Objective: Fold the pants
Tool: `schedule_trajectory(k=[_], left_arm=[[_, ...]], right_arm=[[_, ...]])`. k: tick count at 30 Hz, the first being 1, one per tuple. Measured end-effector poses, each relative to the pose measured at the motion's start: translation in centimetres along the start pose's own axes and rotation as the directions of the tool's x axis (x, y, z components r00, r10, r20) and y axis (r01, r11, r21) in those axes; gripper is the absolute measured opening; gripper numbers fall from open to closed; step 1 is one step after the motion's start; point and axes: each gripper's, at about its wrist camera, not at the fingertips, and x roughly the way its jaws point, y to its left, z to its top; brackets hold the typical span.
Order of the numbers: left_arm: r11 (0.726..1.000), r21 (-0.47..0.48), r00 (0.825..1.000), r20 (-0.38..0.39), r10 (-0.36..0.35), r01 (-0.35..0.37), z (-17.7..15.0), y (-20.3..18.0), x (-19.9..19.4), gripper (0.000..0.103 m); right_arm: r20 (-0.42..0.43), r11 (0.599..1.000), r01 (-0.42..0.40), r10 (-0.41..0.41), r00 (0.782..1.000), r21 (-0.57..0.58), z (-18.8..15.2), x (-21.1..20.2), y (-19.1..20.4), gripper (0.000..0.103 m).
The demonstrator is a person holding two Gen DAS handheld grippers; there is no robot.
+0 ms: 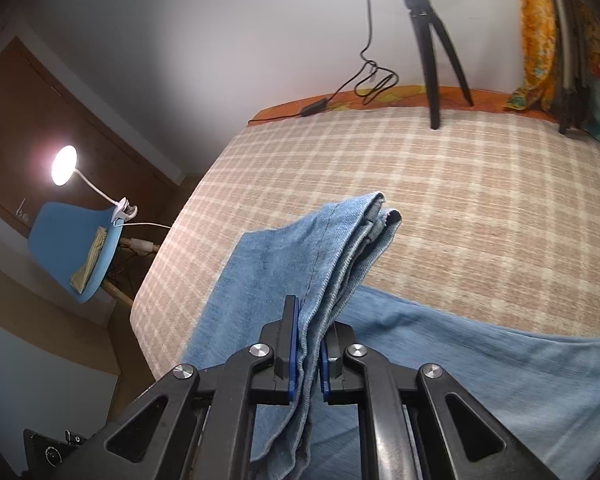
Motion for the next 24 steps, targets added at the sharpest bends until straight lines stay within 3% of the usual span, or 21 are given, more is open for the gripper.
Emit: schedule_trajectory(k=[16, 24], left_arm=[[0.989, 0.080, 0.992, 0.010, -0.126, 0.125, 2.8, -4.1, 1.9, 0.009], [0.974, 0.129, 0.982, -0.016, -0.186, 0.186, 3.7, -7.5, 4.6, 0.009]], right_arm=[[0.054, 0.997, 0.062, -0.065, 0.996, 0.051, -2.5, -6.7, -4.5, 0.006], [0.073, 0.991, 0.096, -0.103, 0.992, 0.091, -4.2, -10.0, -8.0, 0.006]])
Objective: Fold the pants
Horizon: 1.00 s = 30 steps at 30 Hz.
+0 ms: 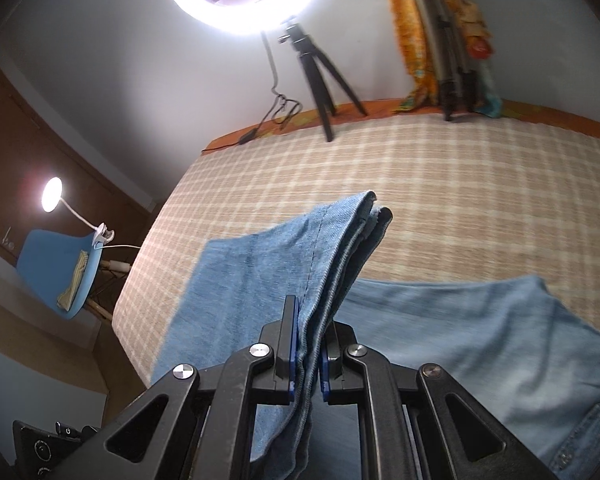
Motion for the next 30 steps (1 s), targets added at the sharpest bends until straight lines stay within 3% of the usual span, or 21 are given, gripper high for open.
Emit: schedule_trajectory(k=[17, 30], left_arm=[[0.980, 0.109, 0.986, -0.027, -0.163, 0.165, 4.2, -5.1, 6.4, 0.009], [0.951, 0.170, 0.967, -0.049, -0.252, 0.257, 6.5, -8.6, 9.8, 0.008]], right_arm=[[0.047, 0.991, 0.094, -0.099, 0.994, 0.093, -2.5, -7.6, -9.7, 0.006], [0.073, 0.977, 0.147, -0.159, 0.985, 0.152, -4.4, -12.0, -14.5, 0.006]])
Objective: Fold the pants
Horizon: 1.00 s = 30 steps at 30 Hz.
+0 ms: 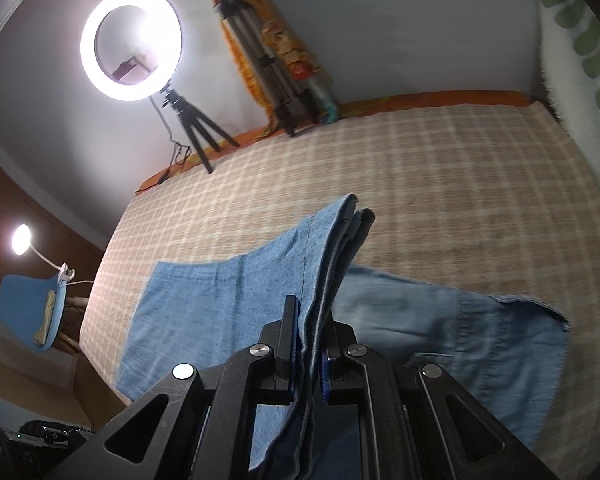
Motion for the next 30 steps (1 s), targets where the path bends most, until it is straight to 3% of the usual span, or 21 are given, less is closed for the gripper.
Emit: schedule_trajectory(k=[16, 30], left_arm=[[0.995, 0.042, 0.995, -0.043, -0.091, 0.093, 1.7, -0.7, 5.3, 0.008], [0.989, 0.055, 0.986, -0.097, -0.132, 0.138, 1.8, -0.7, 8.4, 0.008]], right_arm=[[0.019, 0.995, 0.050, -0.052, 0.998, 0.085, -1.0, -2.0, -7.1, 0.005], [-0.005, 0.988, 0.068, -0.068, 0.998, 0.139, -2.3, -0.9, -11.3, 0.005]])
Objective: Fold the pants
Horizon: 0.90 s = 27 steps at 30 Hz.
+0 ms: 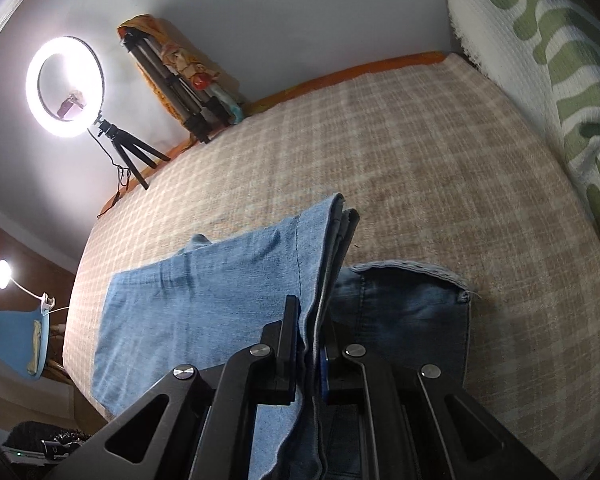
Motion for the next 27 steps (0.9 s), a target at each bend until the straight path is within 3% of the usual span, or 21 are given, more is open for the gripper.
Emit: schedule_trajectory(k=[13, 20, 22, 24, 27], left_arm=[[0.997, -0.078, 0.996, -0.088, -0.005, -0.002, -1.0, 1.5, 0.2, 0.008], [0.989, -0.139, 0.997, -0.066, 0.035, -0.043, -1.5, 3.3, -3.0, 0.008], [0.986, -0.158, 0.997, -0.051, 0.051, -0.059, -1.7, 3.7, -4.2, 0.011], [0.980, -0.180, 0.996, -0.036, 0.079, -0.084, -1.9, 4.3, -5.9, 0.011], [0.966, -0.231, 0.993, -0.019, 0.116, -0.117, -2.7, 5.6, -8.5, 0.011]], right_arm=[[-0.040, 0.999, 0.025, -0.024, 0.999, 0.024, -0.6, 2.9, -1.7, 0.005], [-0.038, 0.998, 0.064, -0.064, 0.997, -0.012, -0.8, 3.2, -1.3, 0.006], [-0.039, 0.997, 0.074, -0.074, 0.996, -0.025, -0.8, 3.1, -1.0, 0.011], [-0.031, 0.994, 0.100, -0.101, 0.994, -0.033, -0.8, 2.7, -0.7, 0.024], [-0.009, 0.991, 0.127, -0.127, 0.992, -0.048, -0.9, 1.6, -0.3, 0.032]])
